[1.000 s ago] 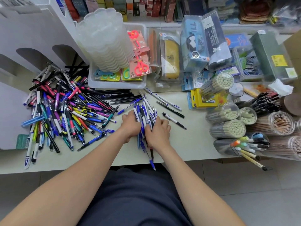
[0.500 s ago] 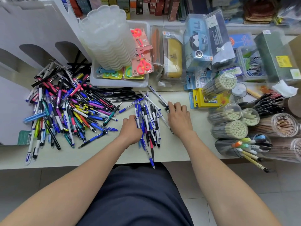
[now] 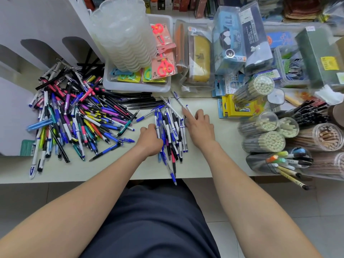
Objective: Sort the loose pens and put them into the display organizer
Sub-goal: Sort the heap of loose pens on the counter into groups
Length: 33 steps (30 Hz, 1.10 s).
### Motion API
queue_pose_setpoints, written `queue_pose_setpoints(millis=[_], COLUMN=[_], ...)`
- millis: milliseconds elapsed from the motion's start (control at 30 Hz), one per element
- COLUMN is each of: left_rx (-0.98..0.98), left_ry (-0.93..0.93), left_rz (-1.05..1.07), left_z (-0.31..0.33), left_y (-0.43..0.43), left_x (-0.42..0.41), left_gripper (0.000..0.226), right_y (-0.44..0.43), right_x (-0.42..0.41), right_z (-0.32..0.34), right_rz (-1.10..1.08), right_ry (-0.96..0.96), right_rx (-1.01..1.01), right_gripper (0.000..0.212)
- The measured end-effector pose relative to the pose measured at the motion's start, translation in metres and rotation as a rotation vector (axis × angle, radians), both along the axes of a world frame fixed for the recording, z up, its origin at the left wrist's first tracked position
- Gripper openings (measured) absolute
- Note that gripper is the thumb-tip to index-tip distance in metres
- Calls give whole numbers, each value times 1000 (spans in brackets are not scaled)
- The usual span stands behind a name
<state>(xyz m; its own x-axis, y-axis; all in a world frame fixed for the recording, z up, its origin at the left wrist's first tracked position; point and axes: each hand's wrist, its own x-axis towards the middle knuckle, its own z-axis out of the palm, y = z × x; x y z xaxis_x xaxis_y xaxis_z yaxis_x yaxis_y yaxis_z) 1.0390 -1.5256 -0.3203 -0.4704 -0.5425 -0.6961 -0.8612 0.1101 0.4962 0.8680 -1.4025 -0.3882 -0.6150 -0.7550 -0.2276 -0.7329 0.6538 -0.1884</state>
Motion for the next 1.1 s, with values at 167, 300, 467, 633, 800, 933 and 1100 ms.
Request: queue_pose_setpoints(millis=[167, 300, 467, 633, 800, 933, 1100], left_rx=[3, -3, 7, -46, -4, -49, -71], left_ry=[-10, -7, 27, -33, -143, -164, -126], left_rz=[-11, 13, 35, 45, 90, 122, 134], left_z=[1, 0, -2, -7, -12, -16, -22], left_y=[1, 6, 20, 31, 35, 34, 31], left_x=[5, 8, 8, 13, 16, 14, 25], left_gripper=[60, 63, 69, 65, 76, 76, 62], right_y=[26, 56, 69, 88, 73, 50, 63], right_x=[6, 29, 45, 47, 58, 61, 76], right_z=[-2, -5, 8, 10, 11, 17, 26], right_rz=[-20, -203, -82, -147, -307, -329, -375], right_ry=[36, -36, -165, -171, -189, -298, -331], right_rx=[-74, -197, -240, -206, -186, -263, -378], right_gripper=[49, 45, 59, 53, 32, 24, 33])
